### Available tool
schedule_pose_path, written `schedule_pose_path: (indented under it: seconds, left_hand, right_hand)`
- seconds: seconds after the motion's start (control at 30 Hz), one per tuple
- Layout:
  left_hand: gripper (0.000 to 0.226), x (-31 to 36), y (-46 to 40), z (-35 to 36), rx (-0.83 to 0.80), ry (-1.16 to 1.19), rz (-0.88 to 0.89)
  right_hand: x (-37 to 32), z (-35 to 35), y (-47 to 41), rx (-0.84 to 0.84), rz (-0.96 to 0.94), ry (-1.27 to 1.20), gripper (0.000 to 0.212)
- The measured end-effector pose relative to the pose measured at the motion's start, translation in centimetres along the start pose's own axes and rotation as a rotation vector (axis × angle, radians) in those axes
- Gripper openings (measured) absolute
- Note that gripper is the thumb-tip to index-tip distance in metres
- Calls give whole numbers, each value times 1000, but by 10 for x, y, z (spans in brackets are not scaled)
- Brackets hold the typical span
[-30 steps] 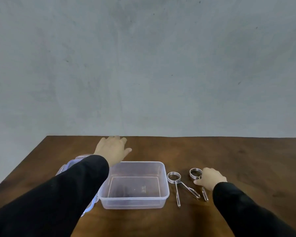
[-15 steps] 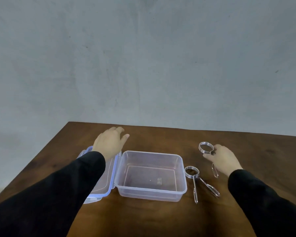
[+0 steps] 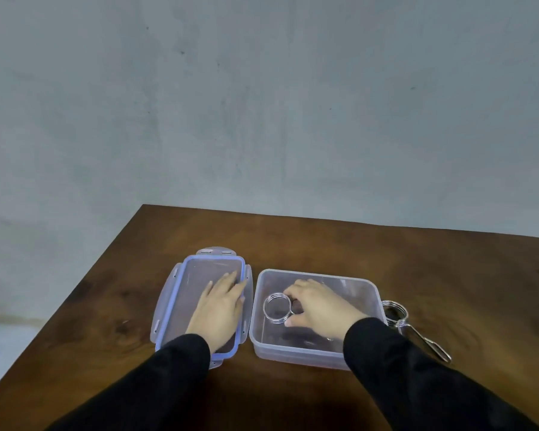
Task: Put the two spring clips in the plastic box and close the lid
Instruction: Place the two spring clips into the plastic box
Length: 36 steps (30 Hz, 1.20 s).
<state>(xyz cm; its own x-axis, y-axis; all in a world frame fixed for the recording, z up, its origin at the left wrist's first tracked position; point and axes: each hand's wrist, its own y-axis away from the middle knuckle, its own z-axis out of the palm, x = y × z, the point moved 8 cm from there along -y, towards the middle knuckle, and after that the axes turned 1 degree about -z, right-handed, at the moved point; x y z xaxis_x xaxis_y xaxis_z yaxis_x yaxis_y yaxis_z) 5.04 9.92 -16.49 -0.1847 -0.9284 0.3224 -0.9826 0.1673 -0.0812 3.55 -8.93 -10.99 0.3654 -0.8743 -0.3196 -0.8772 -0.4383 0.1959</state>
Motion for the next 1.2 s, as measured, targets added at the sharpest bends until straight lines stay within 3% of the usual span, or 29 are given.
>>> schedule_pose_path:
  seconds: [0.5, 0.67, 0.73, 0.83, 0.9, 0.97, 1.03, 1.1, 1.2]
  left_hand:
    - [48, -2, 11, 12, -7, -20, 0]
    - [48, -2, 13, 11, 2, -34, 4]
    - [47, -3, 12, 12, -6, -27, 5]
    - [47, -5, 11, 15, -16, -43, 14]
    - [47, -6, 11, 16, -21, -51, 21]
    - [47, -6, 12, 18, -21, -56, 29]
    - [47, -6, 11, 18, -21, -50, 29]
    - [46, -7, 11, 18, -18, -42, 24]
    - [47, -6, 11, 19, -21, -54, 21]
  right_hand:
    - [-8, 23, -18, -47, -9, -19, 55]
    - [-9, 20, -12, -55, 8, -32, 67]
    - [-3, 4, -2, 38, 55, -96, 62]
    - [20, -36, 26, 359, 120, -140, 43]
    - [53, -56, 52, 567, 242, -160, 36]
    - [92, -63, 78, 673, 426, -197, 35]
    - [128, -56, 98, 617, 627, -183, 43]
    - [156, -38, 112, 431, 773, -96, 59]
    - [178, -11, 124, 230, 854, -44, 70]
